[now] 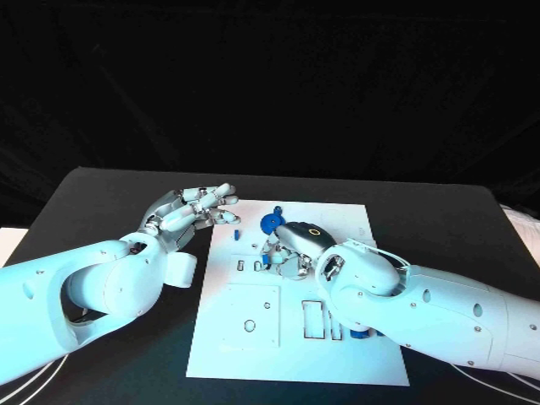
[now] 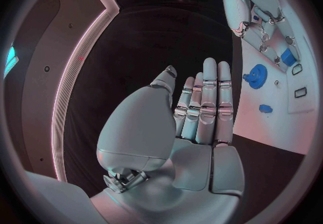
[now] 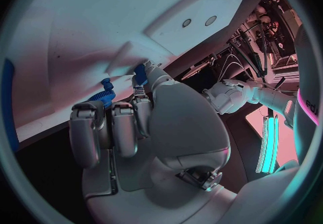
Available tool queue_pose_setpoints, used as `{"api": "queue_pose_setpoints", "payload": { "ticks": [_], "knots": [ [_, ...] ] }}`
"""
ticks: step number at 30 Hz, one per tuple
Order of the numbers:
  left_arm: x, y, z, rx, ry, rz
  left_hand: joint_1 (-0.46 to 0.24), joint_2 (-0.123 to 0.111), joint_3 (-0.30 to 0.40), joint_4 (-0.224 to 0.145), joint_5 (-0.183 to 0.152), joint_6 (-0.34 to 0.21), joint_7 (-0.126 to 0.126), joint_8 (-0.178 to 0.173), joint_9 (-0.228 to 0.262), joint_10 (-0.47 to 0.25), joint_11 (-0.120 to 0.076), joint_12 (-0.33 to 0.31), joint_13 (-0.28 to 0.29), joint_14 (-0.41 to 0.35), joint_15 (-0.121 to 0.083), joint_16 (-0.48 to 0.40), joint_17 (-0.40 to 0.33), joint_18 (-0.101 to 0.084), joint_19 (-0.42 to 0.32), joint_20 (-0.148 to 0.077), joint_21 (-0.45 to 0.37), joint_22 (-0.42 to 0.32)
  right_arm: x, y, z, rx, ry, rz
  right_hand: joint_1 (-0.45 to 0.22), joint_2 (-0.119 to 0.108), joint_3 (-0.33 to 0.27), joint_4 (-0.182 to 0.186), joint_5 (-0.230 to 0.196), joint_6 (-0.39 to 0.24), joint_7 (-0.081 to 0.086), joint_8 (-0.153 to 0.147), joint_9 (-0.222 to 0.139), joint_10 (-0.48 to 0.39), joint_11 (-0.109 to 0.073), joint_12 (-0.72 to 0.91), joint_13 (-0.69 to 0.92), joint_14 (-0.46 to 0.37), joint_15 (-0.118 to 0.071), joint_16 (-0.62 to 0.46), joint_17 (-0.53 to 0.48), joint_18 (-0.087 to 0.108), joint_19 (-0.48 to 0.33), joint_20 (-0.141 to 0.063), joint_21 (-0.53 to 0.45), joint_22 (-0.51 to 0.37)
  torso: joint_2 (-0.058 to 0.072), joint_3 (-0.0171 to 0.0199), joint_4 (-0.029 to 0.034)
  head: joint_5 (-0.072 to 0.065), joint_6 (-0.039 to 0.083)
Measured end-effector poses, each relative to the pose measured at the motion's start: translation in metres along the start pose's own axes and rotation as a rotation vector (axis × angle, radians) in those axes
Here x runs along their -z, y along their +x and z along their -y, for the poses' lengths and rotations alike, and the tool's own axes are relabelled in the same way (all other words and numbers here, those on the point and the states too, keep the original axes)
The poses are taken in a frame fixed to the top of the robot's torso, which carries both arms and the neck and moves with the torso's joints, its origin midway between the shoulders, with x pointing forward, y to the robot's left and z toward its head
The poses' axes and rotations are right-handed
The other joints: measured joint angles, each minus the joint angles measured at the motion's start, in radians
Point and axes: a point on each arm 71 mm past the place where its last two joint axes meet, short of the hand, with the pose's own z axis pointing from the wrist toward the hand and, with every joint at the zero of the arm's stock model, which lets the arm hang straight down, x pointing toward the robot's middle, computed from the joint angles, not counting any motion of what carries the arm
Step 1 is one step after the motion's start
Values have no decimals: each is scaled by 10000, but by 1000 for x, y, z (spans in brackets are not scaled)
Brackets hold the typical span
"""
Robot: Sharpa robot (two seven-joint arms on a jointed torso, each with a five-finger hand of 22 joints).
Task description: Assemble the parts on the task board
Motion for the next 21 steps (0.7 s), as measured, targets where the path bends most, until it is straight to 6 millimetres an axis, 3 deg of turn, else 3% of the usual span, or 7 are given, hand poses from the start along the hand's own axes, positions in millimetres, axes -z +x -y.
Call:
{"api": "queue_pose_setpoints", "payload": {
  "ticks": [5, 10, 21],
  "knots": [
    [0, 0, 0, -2, -3, 4, 0, 0, 0, 0, 0, 0, 0, 0, 0, 0, 0, 0, 0, 0, 0, 0, 0, 0, 0, 0, 0, 0, 0, -1, 0, 112, -14, -41, -3, -4, -55, -24, 60, -1, -4, 0, 0, -3, 3, 0, 0, 0, 0, -39, -1, 0, 0, 0, 0, -1, 2, 3, -8, 4, -27],
    [0, 0, 0, -1, -5, 4, 0, 0, 0, 0, 0, 0, 0, 0, 0, 0, 0, 0, 0, 0, 0, 0, -1, 0, 0, 0, 0, -1, 1, -1, 0, 217, -29, -132, -158, -159, -161, 29, 82, 29, -39, 108, 0, -3, 3, -98, -85, 0, 0, -39, -1, 1, 0, 0, 0, -1, 2, 3, -5, -10, -45],
    [0, 0, 0, -1, -9, 6, 0, 0, 0, 0, 0, 0, 0, 0, 0, 0, 0, 0, 0, 0, 0, 0, -1, 1, 0, 0, 0, -1, 1, -1, -1, 441, -40, -364, -445, -446, -382, 138, 139, 215, -249, 47, -50, -5, 5, -506, -225, -42, 34, -78, -2, 1, 0, 0, 0, -2, -5, -4, -2, -14, -65]
  ]
}}
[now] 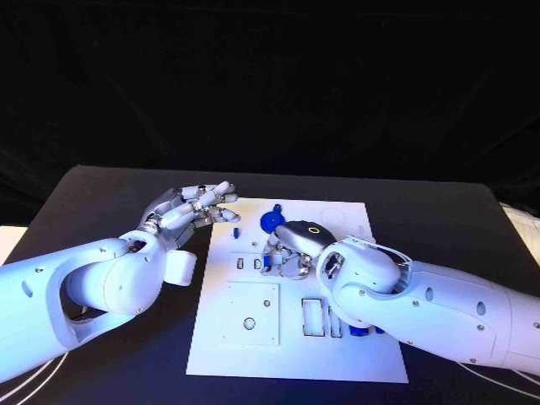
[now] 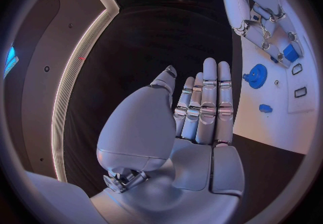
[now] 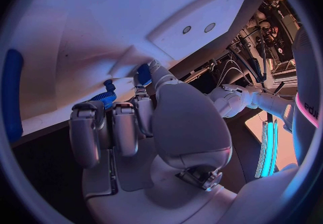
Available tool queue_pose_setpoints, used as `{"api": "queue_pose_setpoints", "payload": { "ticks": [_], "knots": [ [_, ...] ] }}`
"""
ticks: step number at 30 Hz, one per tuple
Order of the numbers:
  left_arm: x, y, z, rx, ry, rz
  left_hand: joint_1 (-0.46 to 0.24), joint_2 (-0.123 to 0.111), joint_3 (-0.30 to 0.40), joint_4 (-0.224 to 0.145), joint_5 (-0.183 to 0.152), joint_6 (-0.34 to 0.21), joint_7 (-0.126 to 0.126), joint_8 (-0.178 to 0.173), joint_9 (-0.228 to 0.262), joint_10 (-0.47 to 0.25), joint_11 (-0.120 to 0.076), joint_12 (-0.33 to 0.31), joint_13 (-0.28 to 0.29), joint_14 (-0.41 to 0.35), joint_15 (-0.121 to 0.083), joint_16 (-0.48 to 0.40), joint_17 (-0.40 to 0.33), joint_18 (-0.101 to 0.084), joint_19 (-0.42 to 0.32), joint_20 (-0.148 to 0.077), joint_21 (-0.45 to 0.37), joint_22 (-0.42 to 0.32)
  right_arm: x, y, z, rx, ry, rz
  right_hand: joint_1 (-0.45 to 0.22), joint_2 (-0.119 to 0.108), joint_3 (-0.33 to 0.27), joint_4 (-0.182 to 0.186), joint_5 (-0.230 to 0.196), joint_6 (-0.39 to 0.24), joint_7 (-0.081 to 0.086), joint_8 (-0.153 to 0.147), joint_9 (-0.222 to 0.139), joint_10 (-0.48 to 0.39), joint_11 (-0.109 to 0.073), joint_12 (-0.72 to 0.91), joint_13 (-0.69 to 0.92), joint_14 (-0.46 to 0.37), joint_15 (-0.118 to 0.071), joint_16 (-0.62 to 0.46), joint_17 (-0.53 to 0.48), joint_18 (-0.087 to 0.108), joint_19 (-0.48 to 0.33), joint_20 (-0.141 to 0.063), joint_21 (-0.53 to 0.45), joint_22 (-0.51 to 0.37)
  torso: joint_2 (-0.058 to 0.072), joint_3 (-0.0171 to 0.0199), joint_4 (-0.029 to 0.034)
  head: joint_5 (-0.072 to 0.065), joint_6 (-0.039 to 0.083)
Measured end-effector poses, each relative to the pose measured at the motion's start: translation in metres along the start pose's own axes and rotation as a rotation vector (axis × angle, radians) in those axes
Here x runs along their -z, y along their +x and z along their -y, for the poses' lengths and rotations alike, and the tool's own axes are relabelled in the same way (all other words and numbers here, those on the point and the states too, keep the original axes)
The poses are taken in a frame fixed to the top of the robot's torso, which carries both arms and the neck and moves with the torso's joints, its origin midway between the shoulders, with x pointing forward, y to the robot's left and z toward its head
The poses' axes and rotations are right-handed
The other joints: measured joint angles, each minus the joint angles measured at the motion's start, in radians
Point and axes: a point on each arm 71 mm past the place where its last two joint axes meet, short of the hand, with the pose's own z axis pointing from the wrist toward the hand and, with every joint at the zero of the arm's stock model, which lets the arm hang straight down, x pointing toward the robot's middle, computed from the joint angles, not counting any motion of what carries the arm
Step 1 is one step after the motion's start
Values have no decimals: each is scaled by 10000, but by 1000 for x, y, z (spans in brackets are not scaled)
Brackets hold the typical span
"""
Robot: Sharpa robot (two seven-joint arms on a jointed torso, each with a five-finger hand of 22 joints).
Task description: Assemble the parts on the task board
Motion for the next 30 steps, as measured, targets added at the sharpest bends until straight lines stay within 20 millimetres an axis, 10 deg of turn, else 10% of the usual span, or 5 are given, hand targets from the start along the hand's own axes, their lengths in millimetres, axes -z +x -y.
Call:
{"api": "queue_pose_setpoints", "payload": {
  "ticks": [30],
  "knots": [
    [-1, -1, 0, -10, -30, 24, 0, 0, -11, -73, 0, 0, 0, 0, 0, 0, 0, 0, 0, -36, -36, 0, 53, 0, 0, 0, 76, 32, 12, 0, -2, -409, 126, 977, -457, -750, -991, 1132, 331, -1439, 580, -631, -283, -891, 427, -1779, -1520, 18, 375, -175, -2, 3, -35, 324, -163, -3, 5, 6, 6, -41, 33]
  ]
}}
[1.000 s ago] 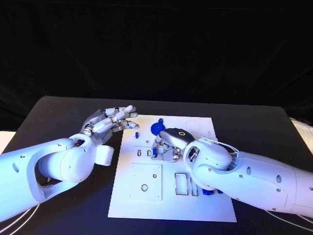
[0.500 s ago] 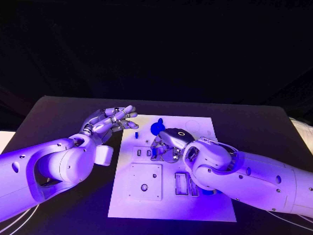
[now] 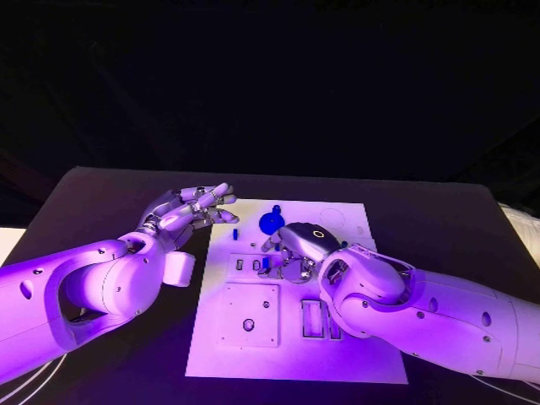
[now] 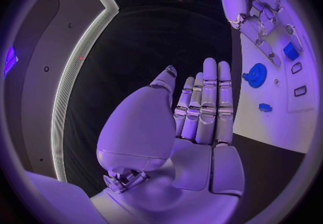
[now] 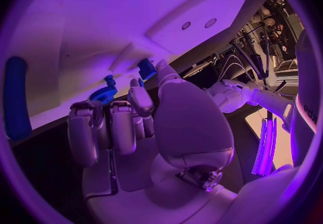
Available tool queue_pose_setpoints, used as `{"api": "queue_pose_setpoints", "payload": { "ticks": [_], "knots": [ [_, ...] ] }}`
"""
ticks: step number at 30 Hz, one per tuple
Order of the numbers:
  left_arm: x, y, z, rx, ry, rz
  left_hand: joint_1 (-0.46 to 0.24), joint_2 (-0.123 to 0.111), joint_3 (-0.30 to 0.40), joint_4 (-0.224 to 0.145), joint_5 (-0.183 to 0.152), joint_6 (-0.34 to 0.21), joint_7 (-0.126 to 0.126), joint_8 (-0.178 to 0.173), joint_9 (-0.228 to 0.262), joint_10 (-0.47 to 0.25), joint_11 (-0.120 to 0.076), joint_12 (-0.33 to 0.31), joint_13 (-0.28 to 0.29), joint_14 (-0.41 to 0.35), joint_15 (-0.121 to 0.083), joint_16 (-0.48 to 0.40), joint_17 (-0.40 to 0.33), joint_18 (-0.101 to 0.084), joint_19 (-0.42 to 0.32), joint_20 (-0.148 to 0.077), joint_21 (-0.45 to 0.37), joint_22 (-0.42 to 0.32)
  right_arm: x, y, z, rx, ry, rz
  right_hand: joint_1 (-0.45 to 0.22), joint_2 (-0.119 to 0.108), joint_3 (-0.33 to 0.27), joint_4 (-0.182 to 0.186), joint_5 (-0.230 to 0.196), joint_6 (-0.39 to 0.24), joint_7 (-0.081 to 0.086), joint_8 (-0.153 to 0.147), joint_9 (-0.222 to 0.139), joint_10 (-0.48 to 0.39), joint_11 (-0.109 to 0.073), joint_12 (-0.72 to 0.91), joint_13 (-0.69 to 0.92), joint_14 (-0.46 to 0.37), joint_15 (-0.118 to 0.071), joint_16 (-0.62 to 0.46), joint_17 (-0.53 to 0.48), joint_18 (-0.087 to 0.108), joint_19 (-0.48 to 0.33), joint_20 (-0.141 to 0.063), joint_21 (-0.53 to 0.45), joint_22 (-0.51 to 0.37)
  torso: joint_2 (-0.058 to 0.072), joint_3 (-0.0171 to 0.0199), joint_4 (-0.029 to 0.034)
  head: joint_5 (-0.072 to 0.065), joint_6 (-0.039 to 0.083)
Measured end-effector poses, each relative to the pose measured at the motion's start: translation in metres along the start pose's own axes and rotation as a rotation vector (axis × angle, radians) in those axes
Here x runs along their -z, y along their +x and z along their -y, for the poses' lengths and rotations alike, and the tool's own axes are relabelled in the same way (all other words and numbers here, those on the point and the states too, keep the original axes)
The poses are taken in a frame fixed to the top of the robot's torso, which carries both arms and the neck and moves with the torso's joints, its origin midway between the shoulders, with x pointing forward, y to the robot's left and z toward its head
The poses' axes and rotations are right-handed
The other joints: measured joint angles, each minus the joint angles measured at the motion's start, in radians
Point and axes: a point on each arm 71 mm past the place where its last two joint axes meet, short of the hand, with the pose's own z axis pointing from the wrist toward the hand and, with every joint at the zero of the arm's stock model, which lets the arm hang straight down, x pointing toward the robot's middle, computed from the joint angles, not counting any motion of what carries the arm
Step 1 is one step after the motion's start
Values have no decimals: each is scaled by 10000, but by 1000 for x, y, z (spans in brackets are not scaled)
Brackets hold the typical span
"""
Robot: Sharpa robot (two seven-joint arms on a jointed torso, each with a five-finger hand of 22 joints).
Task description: Assemble the parts on the task board
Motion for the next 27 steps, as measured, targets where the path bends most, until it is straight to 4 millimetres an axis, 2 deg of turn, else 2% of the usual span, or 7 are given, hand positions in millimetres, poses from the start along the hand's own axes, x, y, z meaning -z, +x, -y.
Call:
{"api": "queue_pose_setpoints", "payload": {
  "ticks": [10, 13, 14, 17, 20, 23, 27],
  "knots": [
    [-3, -7, -4, -450, -508, -6, -93, 93, -39, -17, 0, 122, -209, -41, 4, 949, -350, 355, 228, 1507, -423, 1811, 1241, 0, 727, -359, 1187, 681, 12, -34, 5, -942, -1265, 1029, 129, -109, -391, 465, -113, -689, 119, 33, -59, -234, 161, -212, -196, -17, 124, -213, -1, 0, -199, 157, -343, -1, -43, 19, -29, 60, 25],
    [-5, -10, -8, -1079, -1059, -178, -181, 5, -101, 46, 0, 295, -438, -40, 38, 1803, -645, 779, 550, 2057, -694, 5390, 4496, 0, 1307, -645, 2096, 1223, 13, -50, 15, -1559, -1635, 1218, 347, 109, -400, 452, 140, -690, 120, 33, -33, -234, 161, -212, -200, -17, 124, -213, -1, 0, -200, 158, -343, -1, -84, 55, -36, 79, 33],
    [-6, -11, -10, -1354, -1286, -269, -314, 17, -136, 121, 0, 399, -542, 10, 60, 2220, -778, 1080, 784, 2129, -776, 7313, 6324, 0, 1763, -769, 2899, 2040, 14, -57, 20, -1776, -1654, 1286, 418, 179, -389, 427, 236, -654, 85, 39, -22, -234, 161, -212, -202, -17, 124, -213, -1, 0, -199, 157, -343, -1, -112, 72, -40, 98, 17],
    [-10, -11, -12, -2434, -2094, -701, -667, -20, -289, 403, 0, 686, -829, 256, 176, 2940, -1066, 2161, 1644, 2123, -1025, 10254, 8905, -332, 2957, -999, 5190, 4816, 18, -75, 40, -2480, -1469, 1507, 599, 361, -372, 332, 498, -492, 34, 111, 3, -263, 131, -212, -218, -17, 123, -251, -1, 0, -234, 193, -399, -1, -176, 105, -51, 133, -9],
    [-18, -5, -11, -3792, -2921, -1295, -997, 39, -505, 787, -86, 914, -1057, 704, 423, 2848, -1143, 4479, 3797, 2112, -1119, 11794, 9231, -543, 3532, -1163, 6805, 6876, 24, -86, 58, -3081, -1153, 1673, 687, 448, -369, 258, 699, -462, 40, 111, 14, -270, 124, -126, -221, -17, 123, -288, 2, 0, -234, 192, -399, -2, -249, 136, -65, 146, -46],
    [-24, 2, -13, -5309, -3756, -1843, -1071, 114, -734, 1152, -126, 933, -1079, 1396, 900, 2374, -1237, 8316, 7567, 2115, -1301, 12520, 9252, -783, 3946, -1215, 7911, 8435, 32, -93, 72, -3506, -829, 1833, 739, 501, -398, 229, 782, -398, 10, 132, 16, -270, 124, -125, -221, -17, 123, -288, 7, -1, -270, 156, -399, 6, -313, 165, -95, 195, -93],
    [-35, 11, -16, -7372, -4703, -2290, -1405, 231, -1100, 1252, -153, 843, -1237, 2341, 1610, 2577, -1472, 10894, 10181, 2114, -1328, 12590, 9252, -942, 4520, -1294, 8726, 9797, 39, -100, 85, -3843, -491, 2027, 739, 501, -398, 229, 830, -368, -20, 149, 16, -269, 124, -88, -221, -17, 123, -330, 7, 0, -270, 157, -399, 6, -381, 209, -151, 256, -141]
  ]
}}
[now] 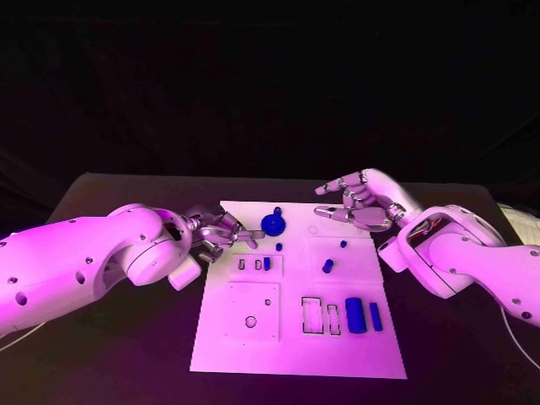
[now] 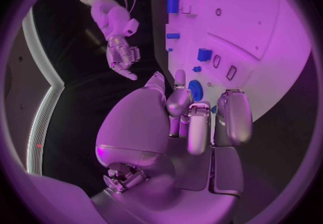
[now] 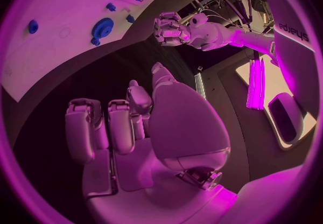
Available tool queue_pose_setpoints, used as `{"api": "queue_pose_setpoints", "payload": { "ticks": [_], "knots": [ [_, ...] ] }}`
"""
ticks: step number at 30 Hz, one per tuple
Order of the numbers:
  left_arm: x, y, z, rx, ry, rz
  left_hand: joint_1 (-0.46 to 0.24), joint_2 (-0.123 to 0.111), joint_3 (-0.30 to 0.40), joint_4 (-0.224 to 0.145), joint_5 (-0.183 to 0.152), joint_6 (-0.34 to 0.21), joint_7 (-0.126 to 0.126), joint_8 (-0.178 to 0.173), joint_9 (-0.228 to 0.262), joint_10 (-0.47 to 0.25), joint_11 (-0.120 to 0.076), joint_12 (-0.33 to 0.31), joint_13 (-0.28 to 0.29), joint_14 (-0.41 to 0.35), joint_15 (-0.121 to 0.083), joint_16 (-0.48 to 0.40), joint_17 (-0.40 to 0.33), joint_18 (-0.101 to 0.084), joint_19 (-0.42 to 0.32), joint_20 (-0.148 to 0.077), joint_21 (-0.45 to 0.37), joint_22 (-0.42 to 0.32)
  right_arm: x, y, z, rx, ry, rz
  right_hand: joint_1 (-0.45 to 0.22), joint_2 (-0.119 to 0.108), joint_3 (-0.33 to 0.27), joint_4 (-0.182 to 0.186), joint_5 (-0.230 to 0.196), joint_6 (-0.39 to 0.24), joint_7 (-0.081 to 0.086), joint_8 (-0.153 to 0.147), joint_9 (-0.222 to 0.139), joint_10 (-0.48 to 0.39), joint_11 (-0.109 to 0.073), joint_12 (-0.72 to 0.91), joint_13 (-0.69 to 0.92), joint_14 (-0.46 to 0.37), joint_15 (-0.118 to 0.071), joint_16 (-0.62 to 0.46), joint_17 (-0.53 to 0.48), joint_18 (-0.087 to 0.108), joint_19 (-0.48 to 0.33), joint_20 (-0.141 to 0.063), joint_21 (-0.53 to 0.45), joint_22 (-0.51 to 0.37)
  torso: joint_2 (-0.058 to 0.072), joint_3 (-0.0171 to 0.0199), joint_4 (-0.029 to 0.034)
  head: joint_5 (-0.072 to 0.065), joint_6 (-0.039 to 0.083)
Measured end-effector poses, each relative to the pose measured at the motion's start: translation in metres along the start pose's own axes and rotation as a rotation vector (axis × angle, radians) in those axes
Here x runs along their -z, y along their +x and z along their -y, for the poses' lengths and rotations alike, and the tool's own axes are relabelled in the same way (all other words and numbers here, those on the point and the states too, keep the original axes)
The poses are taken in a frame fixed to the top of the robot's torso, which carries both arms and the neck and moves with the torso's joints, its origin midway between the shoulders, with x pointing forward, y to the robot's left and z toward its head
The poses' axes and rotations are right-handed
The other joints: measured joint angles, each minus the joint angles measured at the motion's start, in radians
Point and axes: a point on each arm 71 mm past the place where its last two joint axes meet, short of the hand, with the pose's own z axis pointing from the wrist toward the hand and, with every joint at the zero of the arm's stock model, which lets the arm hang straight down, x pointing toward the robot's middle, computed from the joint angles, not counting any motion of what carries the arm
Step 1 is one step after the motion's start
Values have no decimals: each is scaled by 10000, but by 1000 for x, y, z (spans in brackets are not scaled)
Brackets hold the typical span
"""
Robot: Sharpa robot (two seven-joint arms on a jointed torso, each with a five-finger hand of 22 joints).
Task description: Assemble the parts on the task board
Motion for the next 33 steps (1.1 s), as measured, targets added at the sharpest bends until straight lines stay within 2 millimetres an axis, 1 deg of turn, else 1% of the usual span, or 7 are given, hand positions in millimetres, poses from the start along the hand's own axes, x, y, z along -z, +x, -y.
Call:
{"api": "queue_pose_setpoints", "payload": {
  "ticks": [3, 4, 7, 10, 12, 16, 33],
  "knots": [
    [-7, 2, 6, -1333, -667, -29, -223, 131, -188, 36, 0, -113, -112, 536, 472, 140, -14, 692, 745, 0, 0, 0, 0, -151, 281, -57, 316, 461, 3, -4, 3, -145, 168, 129, 0, 0, 0, 0, 38, 0, 0, 0, 0, 0, 0, 0, -5, 0, 0, -36, 0, 0, 0, 0, -42, 0, -42, 33, -37, 40, -37],
    [-9, 2, 8, -1676, -850, -13, -350, 207, -329, 4, 0, -220, -213, 844, 780, 183, -38, 907, 966, 19, -50, 0, 0, -152, 396, -79, 447, 490, 3, -5, 4, -176, 207, 160, 0, 0, 0, 0, 38, 0, 0, 0, 0, 0, 0, 0, -19, 0, 0, -58, -1, 0, 0, 0, -42, 0, -58, 45, -48, 53, -43],
    [-16, 3, 15, -2655, -1380, 71, -478, 335, -618, 20, 0, -539, -247, 1427, 1396, 194, -50, 1137, 1001, -1, -71, 0, -1, -153, 469, -121, 588, 498, 5, -8, 6, -242, 318, 262, 0, 0, -19, -19, 37, 0, 0, 0, 8, 0, 0, -9, -61, 0, 0, -74, -1, -1, -54, -54, -96, -1, -82, 70, -67, 78, -61],
    [-24, 5, 22, -3407, -1787, 109, -647, 368, -884, 44, -42, -765, -277, 1785, 1820, 216, -72, 1344, 1001, -1, -71, 0, -1, -302, 469, -120, 658, 498, 6, -10, 8, -273, 445, 359, 0, 0, -41, -40, 152, 0, 0, 0, 8, -36, -36, -119, -132, 0, 0, -135, -1, -1, -89, -18, -117, -1, -100, 92, -83, 106, -79],
    [-28, 7, 27, -3780, -1956, 114, -690, 411, -1043, 59, -82, -898, -284, 1969, 2061, 233, -87, 1412, 1004, -2, -71, 0, -1, -301, 469, -121, 717, 498, 6, -11, 9, -280, 522, 412, 0, 0, -41, -40, 152, 0, 0, 0, 8, -36, -36, -119, -141, 0, 0, -135, -1, -1, -89, -18, -136, -1, -105, 100, -88, 120, -87],
    [-35, 10, 33, -4404, -2196, 91, -762, 482, -1183, 54, -174, -987, -301, 2122, 2289, 306, -158, 1514, 1670, -2, -70, 0, -2, -303, 469, -120, 718, 498, 7, -12, 11, -279, 668, 486, 0, 0, -41, -40, 152, 0, 0, 0, 7, -36, -36, -165, -166, 0, 0, -135, -2, 0, -125, -53, -136, -2, -107, 105, -97, 145, -106],
    [-51, 21, 43, -5915, -2693, -641, -784, 504, -1300, 44, -232, -1057, -298, 2267, 2539, 282, -134, 1417, 1521, -3, -69, 0, -4, -301, 467, -120, 765, 496, 7, -13, 12, -240, 1003, 585, 0, 0, -82, -80, 255, -1, 0, 0, 5, -69, -70, -221, -241, 0, 0, -191, -4, 0, -161, -17, -183, -4, -95, 91, -96, 153, -169]
  ]
}}
